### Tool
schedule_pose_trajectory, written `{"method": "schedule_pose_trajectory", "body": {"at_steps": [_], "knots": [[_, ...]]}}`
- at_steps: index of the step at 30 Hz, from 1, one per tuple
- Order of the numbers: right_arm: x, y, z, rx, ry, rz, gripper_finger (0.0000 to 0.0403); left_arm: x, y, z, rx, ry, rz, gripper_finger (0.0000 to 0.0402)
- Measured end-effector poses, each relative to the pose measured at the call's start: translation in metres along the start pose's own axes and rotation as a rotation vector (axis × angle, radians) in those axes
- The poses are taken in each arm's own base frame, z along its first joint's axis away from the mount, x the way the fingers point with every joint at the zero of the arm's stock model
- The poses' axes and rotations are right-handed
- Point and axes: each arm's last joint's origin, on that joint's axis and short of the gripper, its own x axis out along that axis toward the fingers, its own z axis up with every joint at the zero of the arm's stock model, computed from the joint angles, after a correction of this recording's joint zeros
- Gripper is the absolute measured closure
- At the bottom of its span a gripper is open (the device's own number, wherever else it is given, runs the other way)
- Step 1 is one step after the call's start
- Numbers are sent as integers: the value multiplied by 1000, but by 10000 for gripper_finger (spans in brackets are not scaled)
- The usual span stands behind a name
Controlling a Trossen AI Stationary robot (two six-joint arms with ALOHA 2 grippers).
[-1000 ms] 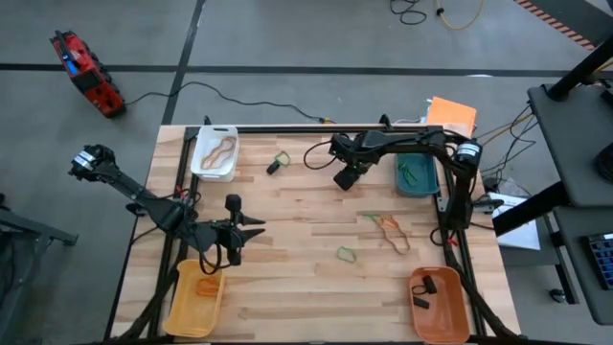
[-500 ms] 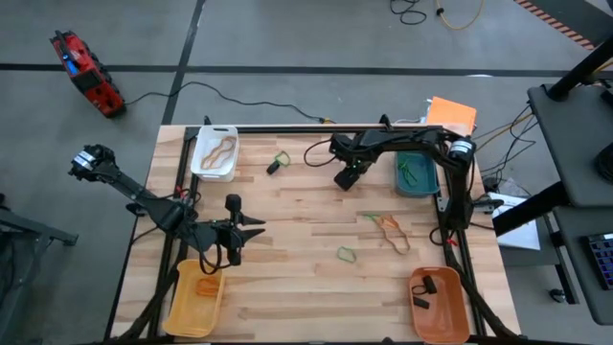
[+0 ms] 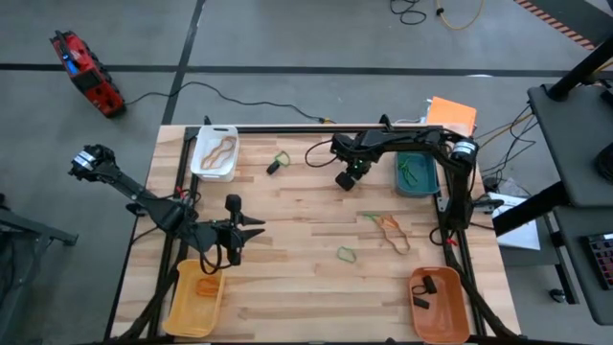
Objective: Sort rubber bands into baskets
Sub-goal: Put the green rubber band into the blue bin
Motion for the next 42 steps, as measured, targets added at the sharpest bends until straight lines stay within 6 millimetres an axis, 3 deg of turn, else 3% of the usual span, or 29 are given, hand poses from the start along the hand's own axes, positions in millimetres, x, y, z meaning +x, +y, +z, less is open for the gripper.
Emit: {"method": "schedule_pose_trajectory", "body": {"at_steps": [10,18,29,36,42], "knots": [[-43,17,-9,-33,-123,2,394,0,0,1,-8,-9,3,325],[-83,46,-35,-94,-207,19,394,0,1,1,-12,-11,6,325],[-135,122,-121,-340,-164,298,394,0,2,4,-33,-32,16,325],[-143,164,-179,-376,-96,360,394,0,2,6,-50,-51,22,325],[-141,173,-212,-294,-38,266,394,0,3,9,-70,-73,27,325]]}}
